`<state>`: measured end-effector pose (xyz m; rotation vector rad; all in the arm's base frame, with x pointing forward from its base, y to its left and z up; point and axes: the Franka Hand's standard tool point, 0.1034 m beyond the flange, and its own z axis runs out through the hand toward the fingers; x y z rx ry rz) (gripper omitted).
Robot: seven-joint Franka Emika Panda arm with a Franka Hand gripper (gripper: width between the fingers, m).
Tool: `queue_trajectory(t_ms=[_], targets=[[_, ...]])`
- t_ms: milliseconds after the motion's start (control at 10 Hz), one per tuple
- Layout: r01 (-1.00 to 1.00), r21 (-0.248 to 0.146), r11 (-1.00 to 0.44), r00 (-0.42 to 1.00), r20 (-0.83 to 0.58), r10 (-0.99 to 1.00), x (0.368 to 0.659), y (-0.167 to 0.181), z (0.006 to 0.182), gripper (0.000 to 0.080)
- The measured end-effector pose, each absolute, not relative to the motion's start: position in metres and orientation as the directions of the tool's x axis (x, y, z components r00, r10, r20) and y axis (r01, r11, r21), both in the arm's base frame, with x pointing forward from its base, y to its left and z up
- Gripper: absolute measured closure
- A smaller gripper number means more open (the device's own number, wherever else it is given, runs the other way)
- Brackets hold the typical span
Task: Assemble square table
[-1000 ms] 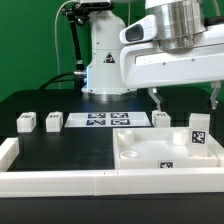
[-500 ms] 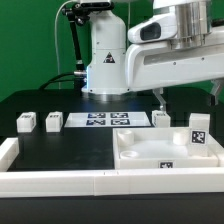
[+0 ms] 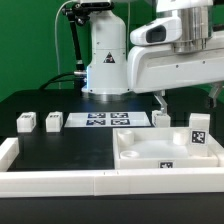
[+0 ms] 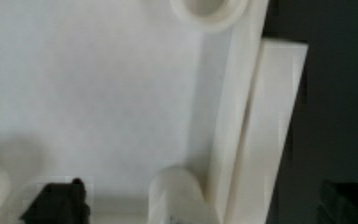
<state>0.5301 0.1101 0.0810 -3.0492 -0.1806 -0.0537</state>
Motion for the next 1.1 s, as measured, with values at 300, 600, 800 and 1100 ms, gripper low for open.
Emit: queue_trajectory(t_ms=[300,600,800,1100], targets=[[0.11,-0.08,-0.991,0.994,0.038,0.107,0.523,0.104,0.078,0.015],[0.111,-0.077,-0.991,0.994,0.032,0.109,0.512,0.103,0.075,0.015],[0.08,-0.066,-0.995,0.996,0.048,0.077,0.494,0.1,0.072,0.015],[0.066,-0.055,-0.996,0.997,0.037,0.064,0.456,0.098,0.063,0.015]])
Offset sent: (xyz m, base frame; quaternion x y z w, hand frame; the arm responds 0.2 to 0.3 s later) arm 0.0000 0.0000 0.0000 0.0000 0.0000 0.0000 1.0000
